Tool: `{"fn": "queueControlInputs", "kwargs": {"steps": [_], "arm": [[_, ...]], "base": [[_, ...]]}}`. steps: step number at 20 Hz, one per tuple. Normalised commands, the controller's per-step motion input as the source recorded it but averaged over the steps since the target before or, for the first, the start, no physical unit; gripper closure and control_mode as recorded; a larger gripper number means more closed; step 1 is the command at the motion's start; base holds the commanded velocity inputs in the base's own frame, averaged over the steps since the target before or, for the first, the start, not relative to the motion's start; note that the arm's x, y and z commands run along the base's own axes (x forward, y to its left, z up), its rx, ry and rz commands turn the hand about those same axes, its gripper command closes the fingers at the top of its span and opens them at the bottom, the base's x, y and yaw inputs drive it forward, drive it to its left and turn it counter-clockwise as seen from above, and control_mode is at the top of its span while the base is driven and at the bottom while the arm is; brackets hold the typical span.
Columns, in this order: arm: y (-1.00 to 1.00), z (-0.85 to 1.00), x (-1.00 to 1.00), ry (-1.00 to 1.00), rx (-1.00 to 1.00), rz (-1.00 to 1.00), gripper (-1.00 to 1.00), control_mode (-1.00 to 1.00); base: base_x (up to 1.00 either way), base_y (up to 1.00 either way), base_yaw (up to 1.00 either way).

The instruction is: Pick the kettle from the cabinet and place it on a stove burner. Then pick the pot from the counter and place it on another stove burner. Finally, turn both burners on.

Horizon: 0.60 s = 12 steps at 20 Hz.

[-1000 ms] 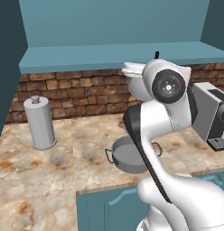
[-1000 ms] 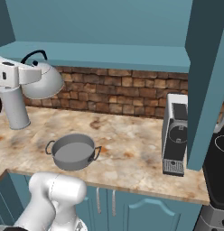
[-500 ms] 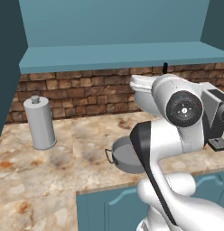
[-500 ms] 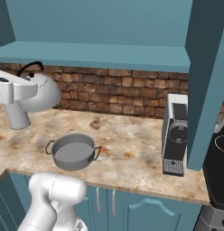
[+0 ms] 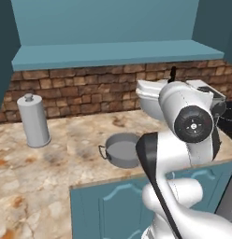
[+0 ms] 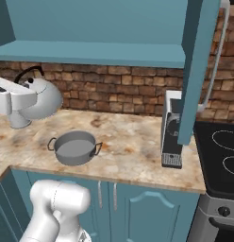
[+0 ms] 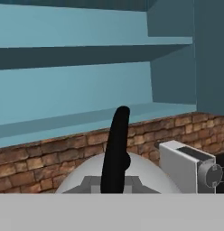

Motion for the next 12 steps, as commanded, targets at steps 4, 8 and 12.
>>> {"fn": "queueControlInputs", "kwargs": {"steps": [4,8,12], "arm": [[0.00,0.00,0.00,0.00,0.00,0.00,1.00,1.00],[0.00,0.00,0.00,0.00,0.00,0.00,1.00,1.00],[0.00,0.00,0.00,0.00,0.00,0.00,1.00,1.00]], "base": [[-0.52,-0.52,-0.13],[-0.61,-0.59,-0.14],[-0.80,-0.59,-0.17]]}}
